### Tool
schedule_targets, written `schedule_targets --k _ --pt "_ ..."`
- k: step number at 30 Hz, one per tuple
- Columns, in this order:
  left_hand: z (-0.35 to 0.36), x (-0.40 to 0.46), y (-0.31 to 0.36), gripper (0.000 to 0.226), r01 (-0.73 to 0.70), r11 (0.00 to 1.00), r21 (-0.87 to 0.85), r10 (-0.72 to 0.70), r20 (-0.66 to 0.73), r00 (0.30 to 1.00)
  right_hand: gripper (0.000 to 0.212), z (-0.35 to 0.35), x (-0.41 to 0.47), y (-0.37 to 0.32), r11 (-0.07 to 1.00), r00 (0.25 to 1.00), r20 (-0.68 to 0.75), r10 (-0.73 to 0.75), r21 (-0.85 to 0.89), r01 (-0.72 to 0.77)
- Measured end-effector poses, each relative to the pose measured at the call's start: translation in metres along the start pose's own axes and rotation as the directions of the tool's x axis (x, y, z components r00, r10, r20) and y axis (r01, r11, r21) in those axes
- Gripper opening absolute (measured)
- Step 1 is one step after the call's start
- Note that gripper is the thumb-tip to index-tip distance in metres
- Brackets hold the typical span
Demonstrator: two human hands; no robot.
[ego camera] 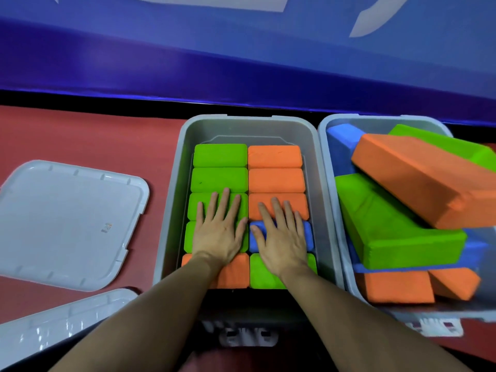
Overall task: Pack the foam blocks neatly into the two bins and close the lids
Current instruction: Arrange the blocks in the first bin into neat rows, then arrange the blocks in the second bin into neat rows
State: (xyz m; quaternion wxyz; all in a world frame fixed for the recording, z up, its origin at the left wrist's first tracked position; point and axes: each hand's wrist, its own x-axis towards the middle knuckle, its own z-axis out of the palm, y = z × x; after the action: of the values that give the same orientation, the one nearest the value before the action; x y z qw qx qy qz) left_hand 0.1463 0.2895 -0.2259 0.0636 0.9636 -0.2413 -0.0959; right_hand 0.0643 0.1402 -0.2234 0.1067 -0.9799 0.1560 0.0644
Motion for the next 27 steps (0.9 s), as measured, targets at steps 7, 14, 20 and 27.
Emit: schedule_targets --k 7,14,20,27 --pt "-0.079 -0.02 0.029 0.076 -0.055 0.998 -0.026 0.053 -0.09 0.995 0.069 -0.087 -0.027 0.011 0.999 0.997 -0.061 -0.038 -0.008 0.038" --pt "-0.167 -0.069 0.065 0.069 -0.19 0.978 -0.082 0.185 -0.065 0.981 0.065 -0.177 -0.098 0.029 0.997 0.994 -0.082 -0.074 -0.014 0.073" --pt "-0.192 -0.106 0.116 0.075 -0.273 0.954 -0.122 0.26 -0.113 0.959 0.066 -0.228 -0.155 0.059 0.999 0.994 -0.108 -0.03 -0.03 0.027" --pt "-0.133 -0.123 0.173 0.078 -0.28 0.955 -0.094 0.29 0.126 0.949 0.071 -0.215 -0.184 0.133 0.996 0.996 0.001 0.088 -0.015 -0.088"
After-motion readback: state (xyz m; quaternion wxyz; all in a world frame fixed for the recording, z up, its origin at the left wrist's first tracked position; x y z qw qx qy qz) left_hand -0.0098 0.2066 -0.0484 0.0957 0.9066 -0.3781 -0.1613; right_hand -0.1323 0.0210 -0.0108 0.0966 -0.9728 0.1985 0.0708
